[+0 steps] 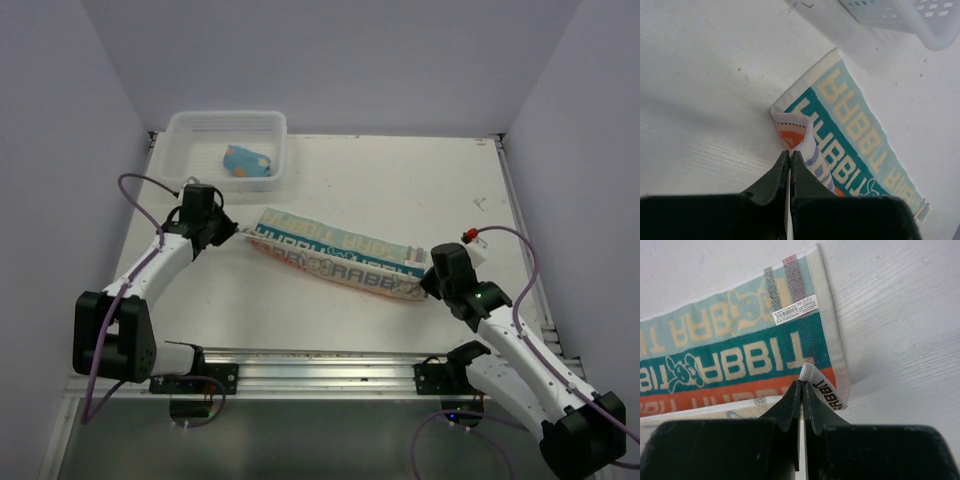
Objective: Roll the towels
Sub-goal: Fold the towel
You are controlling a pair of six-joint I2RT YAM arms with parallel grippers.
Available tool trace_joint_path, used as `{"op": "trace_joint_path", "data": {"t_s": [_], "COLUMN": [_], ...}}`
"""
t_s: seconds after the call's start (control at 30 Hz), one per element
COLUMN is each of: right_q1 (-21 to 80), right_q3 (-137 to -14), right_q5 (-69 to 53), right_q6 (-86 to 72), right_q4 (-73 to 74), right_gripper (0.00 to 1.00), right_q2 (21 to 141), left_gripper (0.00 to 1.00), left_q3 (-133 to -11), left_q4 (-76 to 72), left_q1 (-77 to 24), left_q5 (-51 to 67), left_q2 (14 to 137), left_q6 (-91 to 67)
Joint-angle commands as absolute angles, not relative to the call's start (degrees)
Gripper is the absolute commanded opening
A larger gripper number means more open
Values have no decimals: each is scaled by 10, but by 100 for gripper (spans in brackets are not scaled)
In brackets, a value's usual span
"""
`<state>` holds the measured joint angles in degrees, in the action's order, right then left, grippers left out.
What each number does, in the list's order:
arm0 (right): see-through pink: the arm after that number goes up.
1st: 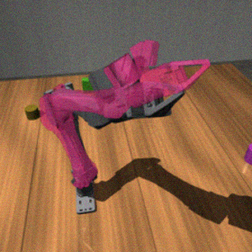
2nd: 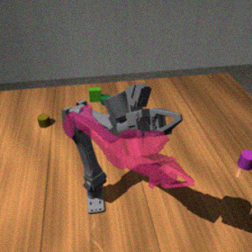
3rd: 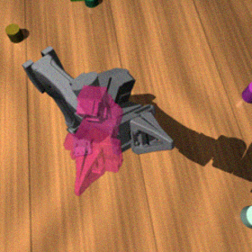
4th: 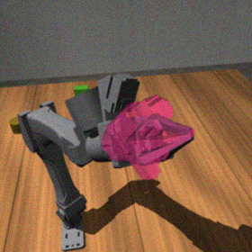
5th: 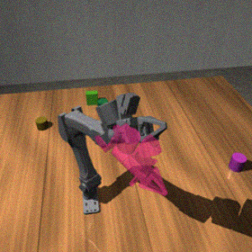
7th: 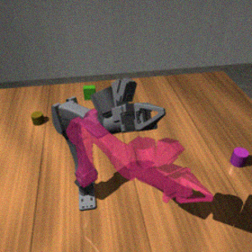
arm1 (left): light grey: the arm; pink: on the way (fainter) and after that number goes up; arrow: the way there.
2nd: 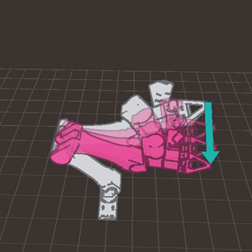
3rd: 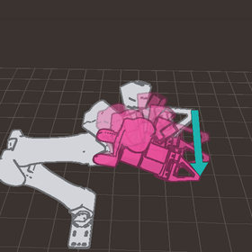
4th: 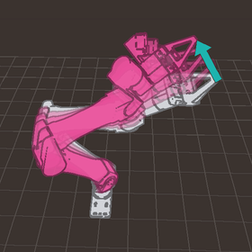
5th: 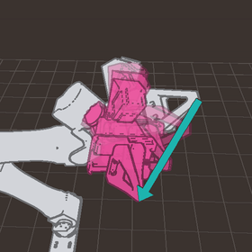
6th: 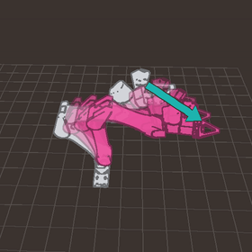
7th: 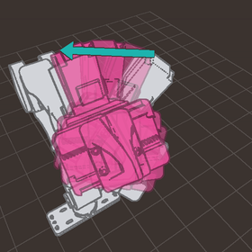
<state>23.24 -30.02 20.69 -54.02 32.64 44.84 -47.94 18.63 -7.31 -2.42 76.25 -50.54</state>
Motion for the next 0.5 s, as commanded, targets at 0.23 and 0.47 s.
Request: {"op": "trace_joint_path", "data": {"t_s": [0.23, 0.47], "right_q1": [231, 231], "right_q3": [-339, -345], "right_q5": [299, 330], "right_q6": [-548, -555], "right_q4": [314, 305], "right_gripper": [0, 0], "right_q2": [484, 523], "left_gripper": [0, 0], "left_q3": [-584, -593], "left_q4": [193, 190], "left_q1": [-98, -102], "left_q5": [-89, -100], "left_q2": [854, 886], "left_q6": [-515, -514]}}
